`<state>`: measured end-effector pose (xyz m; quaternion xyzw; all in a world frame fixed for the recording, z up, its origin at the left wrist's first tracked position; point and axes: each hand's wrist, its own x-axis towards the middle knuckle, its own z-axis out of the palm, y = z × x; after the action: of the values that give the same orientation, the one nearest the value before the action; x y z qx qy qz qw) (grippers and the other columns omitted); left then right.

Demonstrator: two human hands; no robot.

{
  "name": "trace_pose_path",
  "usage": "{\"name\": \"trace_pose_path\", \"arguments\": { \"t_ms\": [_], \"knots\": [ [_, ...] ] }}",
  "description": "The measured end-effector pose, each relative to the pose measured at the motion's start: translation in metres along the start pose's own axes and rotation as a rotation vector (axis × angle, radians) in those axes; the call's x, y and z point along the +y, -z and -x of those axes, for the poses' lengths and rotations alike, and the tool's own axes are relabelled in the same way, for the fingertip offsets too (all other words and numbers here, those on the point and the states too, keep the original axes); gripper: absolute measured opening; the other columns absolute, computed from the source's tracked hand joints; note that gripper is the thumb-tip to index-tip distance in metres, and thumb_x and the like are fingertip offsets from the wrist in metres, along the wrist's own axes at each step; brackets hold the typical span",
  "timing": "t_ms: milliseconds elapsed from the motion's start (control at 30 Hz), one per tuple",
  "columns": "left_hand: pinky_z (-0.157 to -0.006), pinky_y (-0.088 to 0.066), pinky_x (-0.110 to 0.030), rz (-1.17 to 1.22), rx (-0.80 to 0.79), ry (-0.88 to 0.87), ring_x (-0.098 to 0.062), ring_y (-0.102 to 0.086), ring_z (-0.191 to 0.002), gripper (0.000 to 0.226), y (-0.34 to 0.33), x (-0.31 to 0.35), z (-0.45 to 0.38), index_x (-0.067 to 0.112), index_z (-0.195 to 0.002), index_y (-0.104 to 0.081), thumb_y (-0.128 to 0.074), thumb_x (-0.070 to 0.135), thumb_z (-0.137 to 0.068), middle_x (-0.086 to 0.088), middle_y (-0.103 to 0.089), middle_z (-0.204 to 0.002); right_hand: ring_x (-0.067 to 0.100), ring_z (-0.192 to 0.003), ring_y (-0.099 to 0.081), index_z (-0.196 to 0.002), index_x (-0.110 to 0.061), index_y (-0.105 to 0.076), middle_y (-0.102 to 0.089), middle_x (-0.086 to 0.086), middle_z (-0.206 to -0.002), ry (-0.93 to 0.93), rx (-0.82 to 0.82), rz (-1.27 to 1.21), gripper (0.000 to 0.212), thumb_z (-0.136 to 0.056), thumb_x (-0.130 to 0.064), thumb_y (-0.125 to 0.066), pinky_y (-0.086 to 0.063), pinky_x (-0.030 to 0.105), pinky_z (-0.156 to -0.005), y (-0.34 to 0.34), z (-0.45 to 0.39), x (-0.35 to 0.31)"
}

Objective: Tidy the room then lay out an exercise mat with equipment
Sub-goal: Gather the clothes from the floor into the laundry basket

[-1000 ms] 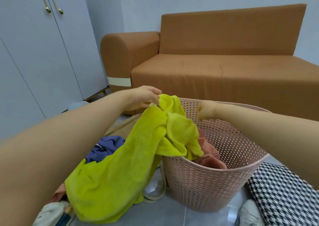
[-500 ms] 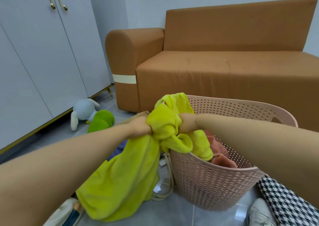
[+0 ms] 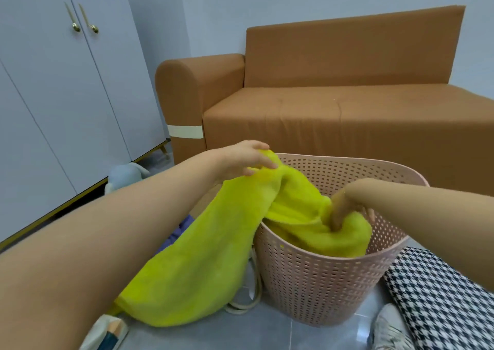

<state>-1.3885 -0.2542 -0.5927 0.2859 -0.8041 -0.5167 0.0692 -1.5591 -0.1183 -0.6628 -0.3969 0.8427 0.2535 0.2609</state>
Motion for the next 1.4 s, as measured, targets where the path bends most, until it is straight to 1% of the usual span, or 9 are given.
{"name": "trace_pose_path", "arguments": {
  "t_ms": [267, 400, 567, 667, 867, 1033, 1133, 1233, 1400],
  "knots": [
    [-0.117, -0.016, -0.053, -0.15, -0.316, 0.36, -0.024, -0.011, -0.146, 0.134, 0.064, -0.098, 0.001, 0.045, -0.147, 0.004, -0.092, 0.031, -0.055, 0.013, -0.002, -0.158, 0.027, -0.132, -0.04, -0.147, -0.019, -0.026, -0.038, 0.003, -0.147, 0.373, 0.288, -0.18, 0.098, -0.069, -0.03, -0.083, -0.036, 0.041, -0.109, 0.018, -0.005, -0.021],
    [-0.114, -0.029, -0.046, -0.28, -0.518, 0.529, -0.02, -0.039, -0.137, 0.108, 0.036, -0.149, 0.008, 0.027, -0.148, -0.027, -0.087, 0.045, -0.061, 0.006, -0.037, -0.151, 0.024, -0.143, -0.02, -0.152, -0.029, 0.002, -0.013, -0.002, -0.157, 0.576, 0.328, -0.53, 0.121, -0.067, -0.027, -0.085, -0.027, 0.043, -0.115, 0.034, -0.006, -0.044],
    [-0.09, -0.051, -0.038, -0.108, -0.129, 0.316, -0.021, -0.059, -0.108, 0.04, -0.005, -0.137, 0.006, 0.021, -0.128, -0.05, -0.062, 0.03, -0.091, -0.004, -0.06, -0.119, 0.024, -0.132, -0.039, -0.15, -0.03, -0.004, -0.035, 0.004, -0.145, 0.689, 0.466, -0.455, 0.113, -0.069, -0.017, -0.082, -0.038, 0.035, -0.106, 0.029, -0.007, -0.077],
    [-0.08, -0.053, -0.03, -0.035, 0.093, 0.093, -0.018, -0.058, -0.095, 0.028, 0.006, -0.118, -0.005, 0.015, -0.121, -0.053, -0.058, 0.014, -0.094, -0.007, -0.062, -0.111, 0.027, -0.114, -0.055, -0.146, -0.024, -0.023, -0.054, 0.009, -0.126, 0.68, 0.704, -0.33, 0.082, -0.079, -0.016, -0.07, -0.042, 0.03, -0.088, 0.029, 0.0, -0.083],
    [-0.09, -0.05, -0.046, -0.042, 0.714, 0.155, -0.037, -0.056, -0.106, 0.035, 0.062, -0.044, -0.028, 0.001, -0.124, -0.049, -0.042, 0.011, -0.091, -0.02, -0.056, -0.119, 0.031, -0.101, -0.06, -0.117, -0.021, -0.058, -0.064, 0.008, -0.112, 0.561, 0.973, -0.575, 0.033, -0.084, -0.017, -0.058, -0.047, 0.034, -0.074, 0.034, 0.014, -0.04],
    [-0.071, -0.056, -0.034, 0.261, 0.267, -0.048, -0.024, -0.064, -0.091, 0.032, -0.002, 0.042, -0.037, 0.002, -0.121, -0.053, -0.058, 0.006, -0.09, -0.015, -0.062, -0.109, 0.035, -0.102, -0.06, -0.113, -0.014, -0.059, -0.064, 0.014, -0.111, 0.076, 0.979, -0.674, 0.024, -0.091, -0.021, -0.051, -0.041, 0.033, -0.072, 0.037, 0.007, 0.024],
    [-0.105, -0.042, -0.037, 0.223, -0.127, 0.019, -0.025, -0.05, -0.126, 0.063, -0.019, 0.032, -0.036, 0.009, -0.142, -0.037, -0.066, 0.006, -0.086, -0.01, -0.049, -0.138, 0.033, -0.117, -0.054, -0.132, -0.01, -0.048, -0.056, 0.014, -0.13, -0.091, 0.587, -0.376, 0.046, -0.089, -0.023, -0.057, -0.047, 0.039, -0.092, 0.025, -0.002, 0.052],
    [-0.109, -0.036, -0.036, -0.069, -0.066, -0.034, -0.021, -0.043, -0.13, 0.068, -0.004, 0.004, -0.038, 0.018, -0.142, -0.038, -0.071, 0.01, -0.083, -0.004, -0.044, -0.144, 0.032, -0.132, -0.04, -0.148, -0.01, -0.023, -0.037, 0.012, -0.147, -0.153, 0.2, -0.058, 0.084, -0.082, -0.035, -0.069, -0.037, 0.039, -0.108, 0.011, -0.005, 0.051],
    [-0.117, -0.018, -0.049, -0.201, -0.246, 0.255, -0.026, -0.011, -0.145, 0.125, 0.039, -0.057, -0.029, 0.048, -0.147, 0.004, -0.087, 0.026, -0.064, 0.006, 0.0, -0.159, 0.032, -0.143, -0.019, -0.152, -0.014, -0.001, -0.01, 0.013, -0.157, 0.122, 0.424, -0.333, 0.117, -0.07, -0.034, -0.082, -0.029, 0.044, -0.113, 0.017, -0.015, 0.022]
  ]
}}
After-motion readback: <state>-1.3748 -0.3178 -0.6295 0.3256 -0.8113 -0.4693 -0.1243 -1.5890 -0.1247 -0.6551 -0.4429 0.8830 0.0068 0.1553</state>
